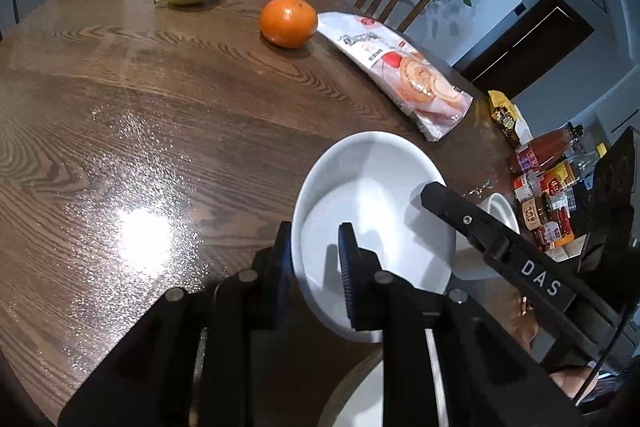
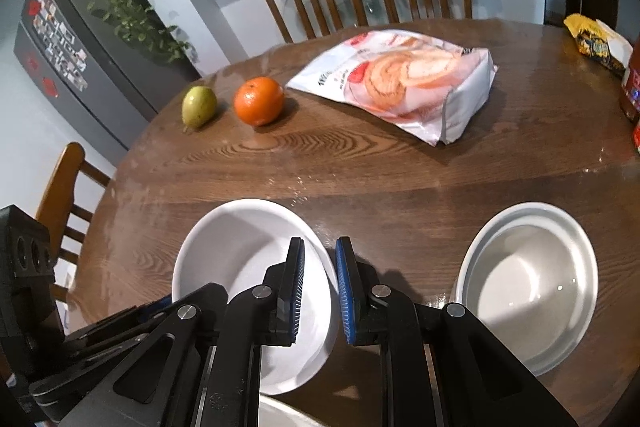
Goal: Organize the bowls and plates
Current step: 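Lift the smaller bowl with both grippers and carry it over the large bowl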
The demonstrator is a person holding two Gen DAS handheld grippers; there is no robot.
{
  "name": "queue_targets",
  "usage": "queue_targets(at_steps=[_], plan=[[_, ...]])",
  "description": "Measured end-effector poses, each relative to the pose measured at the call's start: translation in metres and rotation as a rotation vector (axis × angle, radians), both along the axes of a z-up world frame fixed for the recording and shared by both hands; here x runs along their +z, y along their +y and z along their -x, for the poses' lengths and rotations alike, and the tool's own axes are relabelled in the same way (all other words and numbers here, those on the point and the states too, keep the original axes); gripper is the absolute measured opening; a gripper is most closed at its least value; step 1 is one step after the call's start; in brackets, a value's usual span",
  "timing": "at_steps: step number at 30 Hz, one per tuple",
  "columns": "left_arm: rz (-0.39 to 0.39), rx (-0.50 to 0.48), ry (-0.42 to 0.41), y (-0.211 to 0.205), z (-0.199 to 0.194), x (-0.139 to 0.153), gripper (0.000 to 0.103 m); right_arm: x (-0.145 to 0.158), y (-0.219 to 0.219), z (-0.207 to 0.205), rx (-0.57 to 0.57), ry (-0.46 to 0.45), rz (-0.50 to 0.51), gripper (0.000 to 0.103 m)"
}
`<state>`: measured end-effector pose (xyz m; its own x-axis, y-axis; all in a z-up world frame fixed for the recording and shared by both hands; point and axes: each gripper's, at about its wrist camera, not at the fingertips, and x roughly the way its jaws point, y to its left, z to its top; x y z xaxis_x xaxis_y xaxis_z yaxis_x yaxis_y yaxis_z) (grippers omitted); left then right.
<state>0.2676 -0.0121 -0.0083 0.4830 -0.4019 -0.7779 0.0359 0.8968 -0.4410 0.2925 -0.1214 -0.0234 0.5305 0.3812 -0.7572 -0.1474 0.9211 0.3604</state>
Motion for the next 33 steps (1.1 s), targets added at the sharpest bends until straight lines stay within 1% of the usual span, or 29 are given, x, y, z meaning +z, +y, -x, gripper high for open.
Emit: queue_targets(at_steps=[8, 14, 18, 22, 24, 26, 33], plan=[[-0.017, 0.014, -0.075, 0.002, 0.011, 0.02, 0.018, 0.025, 0.004, 0.015, 0.006, -0.098, -0.01, 0.019], [-0.016, 0.028, -0.132, 0.004, 0.02, 0.035, 0.019, 0.04, 0.008, 0.022, 0.005, -0.164, -0.01, 0.019], [-0.016, 0.034, -0.149, 0.005, 0.023, 0.041, 0.019, 0.046, 0.009, 0.026, 0.001, -0.183, -0.008, 0.019], [-0.018, 0.037, -0.186, 0.004, 0.031, 0.052, 0.021, 0.056, 0.01, 0.033, 0.007, -0.218, -0.003, 0.019], [-0.017, 0.034, -0.201, 0.004, 0.034, 0.057, 0.021, 0.059, 0.01, 0.036, 0.005, -0.217, 0.006, 0.019], [-0.022, 0.033, -0.213, 0.005, 0.038, 0.061, 0.021, 0.063, 0.008, 0.04, 0.005, -0.228, -0.005, 0.019], [-0.019, 0.001, -0.214, 0.001, 0.048, 0.069, 0.022, 0.07, 0.001, 0.053, -0.016, -0.241, -0.011, 0.019]])
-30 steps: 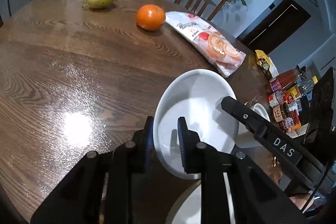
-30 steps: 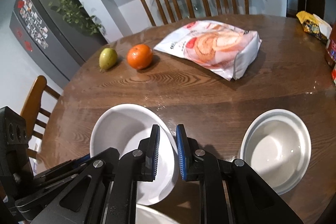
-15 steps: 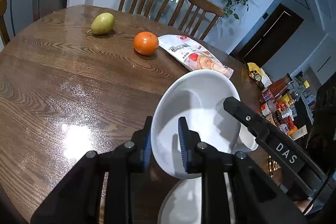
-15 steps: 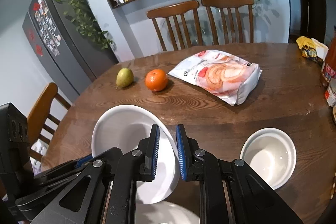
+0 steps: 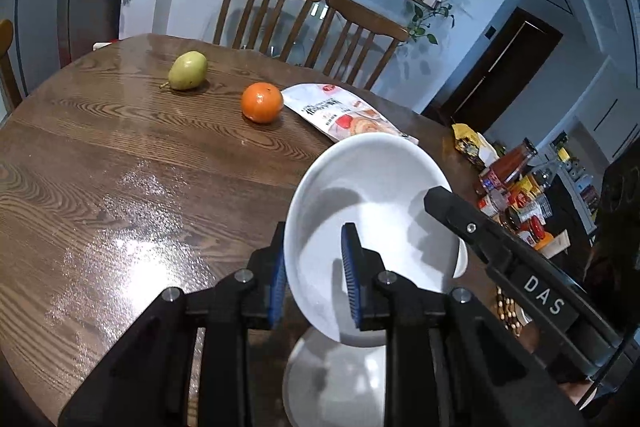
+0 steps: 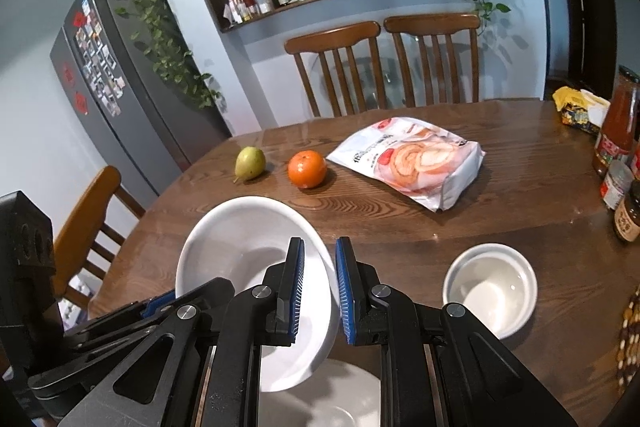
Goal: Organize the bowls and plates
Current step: 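Lift the smaller bowl with both grippers and carry it over the large bowl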
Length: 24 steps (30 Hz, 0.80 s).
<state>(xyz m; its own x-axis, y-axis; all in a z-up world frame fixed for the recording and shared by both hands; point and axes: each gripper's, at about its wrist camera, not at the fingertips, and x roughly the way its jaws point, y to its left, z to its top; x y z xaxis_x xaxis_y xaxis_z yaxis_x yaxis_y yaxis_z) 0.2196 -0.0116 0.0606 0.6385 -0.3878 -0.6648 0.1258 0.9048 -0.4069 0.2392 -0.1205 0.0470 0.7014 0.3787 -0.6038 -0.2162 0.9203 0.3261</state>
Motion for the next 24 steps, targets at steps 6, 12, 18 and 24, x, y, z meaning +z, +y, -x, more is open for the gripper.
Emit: queue_targets(at_steps=[6, 12, 18, 24], plan=[[-0.028, -0.04, -0.005, -0.009, 0.015, 0.005, 0.023, 0.004, -0.008, 0.011, -0.016, -0.002, -0.007, 0.019], [-0.042, -0.062, 0.013, -0.014, 0.024, 0.002, 0.023, 0.001, -0.014, 0.022, -0.031, 0.015, -0.001, 0.019], [-0.067, -0.088, 0.068, -0.021, 0.034, -0.01, 0.023, -0.008, -0.014, 0.029, -0.043, 0.049, 0.027, 0.019], [-0.097, -0.102, 0.116, -0.027, 0.039, -0.024, 0.023, -0.022, -0.014, 0.032, -0.049, 0.089, 0.058, 0.019]])
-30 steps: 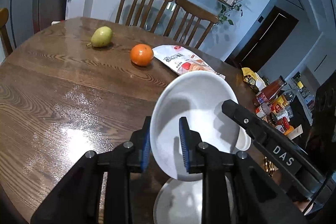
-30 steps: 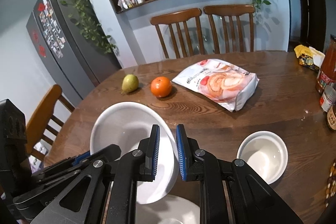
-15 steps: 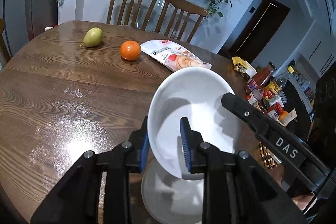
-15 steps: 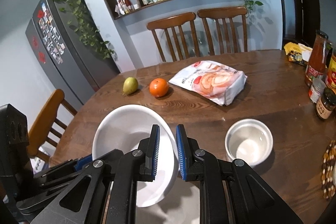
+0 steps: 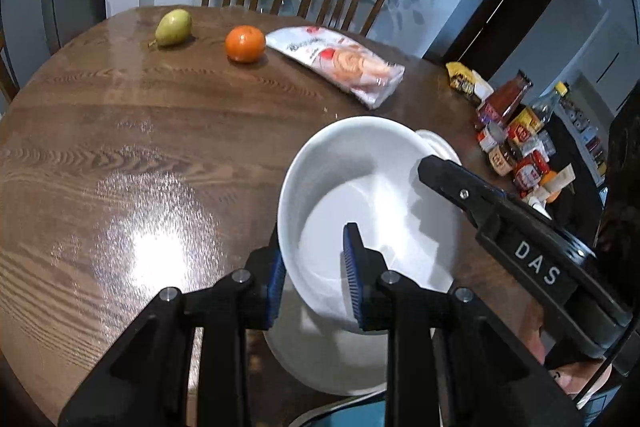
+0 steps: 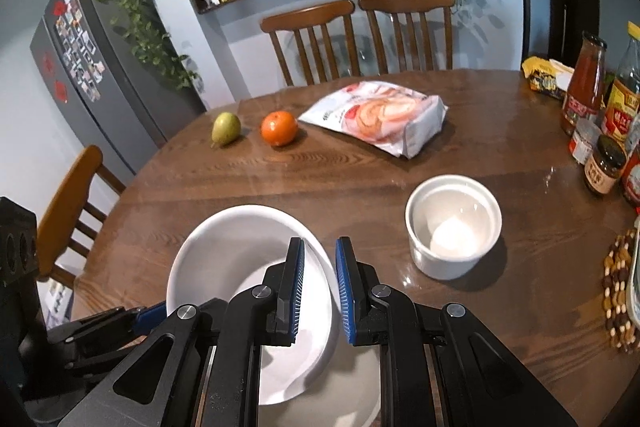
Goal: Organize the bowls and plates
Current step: 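Lift the smaller bowl with both grippers and carry it over the large bowl, then lower the smaller bowl with both grippers into the large white bowl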
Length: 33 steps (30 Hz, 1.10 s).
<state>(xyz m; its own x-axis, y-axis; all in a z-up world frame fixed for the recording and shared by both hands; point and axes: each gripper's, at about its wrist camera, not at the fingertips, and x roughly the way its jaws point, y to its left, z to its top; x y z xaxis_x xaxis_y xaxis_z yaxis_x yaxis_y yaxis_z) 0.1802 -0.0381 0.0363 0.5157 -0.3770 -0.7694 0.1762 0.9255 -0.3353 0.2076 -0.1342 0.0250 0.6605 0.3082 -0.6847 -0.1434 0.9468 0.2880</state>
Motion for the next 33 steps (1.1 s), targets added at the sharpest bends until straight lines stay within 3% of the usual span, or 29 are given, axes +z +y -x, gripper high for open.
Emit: queue_targets(at_steps=[8, 33], plan=[[-0.014, -0.03, 0.052, -0.007, 0.004, -0.013, 0.023, -0.017, -0.015, 0.006, -0.004, 0.035, -0.052, 0.019], [-0.088, -0.107, 0.173, -0.017, 0.0, -0.034, 0.031, -0.03, -0.001, 0.009, -0.018, 0.063, 0.066, 0.019]])
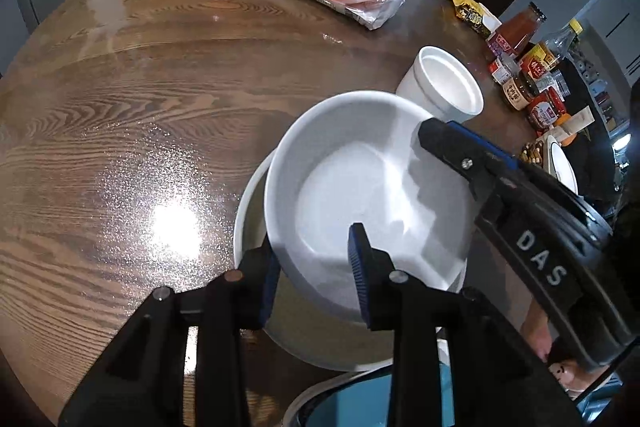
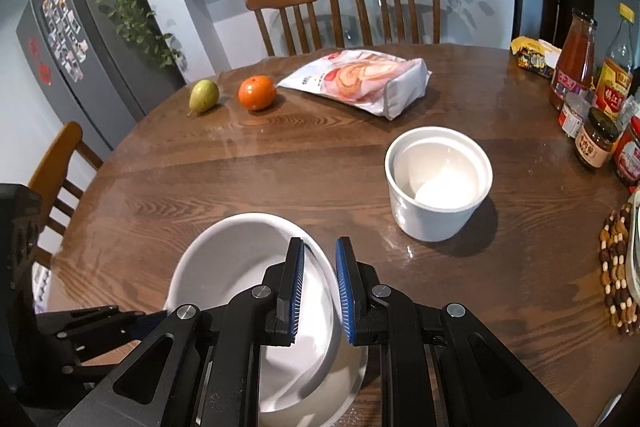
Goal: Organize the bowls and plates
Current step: 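Lower the smaller bowl with both grippers into the large white bowl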
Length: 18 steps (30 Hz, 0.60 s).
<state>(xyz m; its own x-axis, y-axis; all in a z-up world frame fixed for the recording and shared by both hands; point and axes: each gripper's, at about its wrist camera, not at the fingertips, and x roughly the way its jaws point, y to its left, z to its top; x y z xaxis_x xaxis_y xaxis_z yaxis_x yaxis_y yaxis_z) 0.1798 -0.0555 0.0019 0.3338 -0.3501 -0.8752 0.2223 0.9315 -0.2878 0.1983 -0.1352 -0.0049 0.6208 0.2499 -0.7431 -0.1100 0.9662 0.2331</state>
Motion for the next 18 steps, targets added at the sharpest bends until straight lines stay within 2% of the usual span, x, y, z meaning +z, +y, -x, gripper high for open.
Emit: queue_targets(at_steps=[7, 18], plan=[[-0.009, -0.004, -0.009, -0.0001, 0.0028, 0.0044, 0.035, -0.0045, 0.005, 0.0002, 0.006, 0.025, 0.03, 0.019], [0.0, -0.024, 0.028, 0.0001, 0.0048, 0.0054, 0.038, -0.0049, 0.0043, 0.0029, 0.016, 0.03, 0.024, 0.019]])
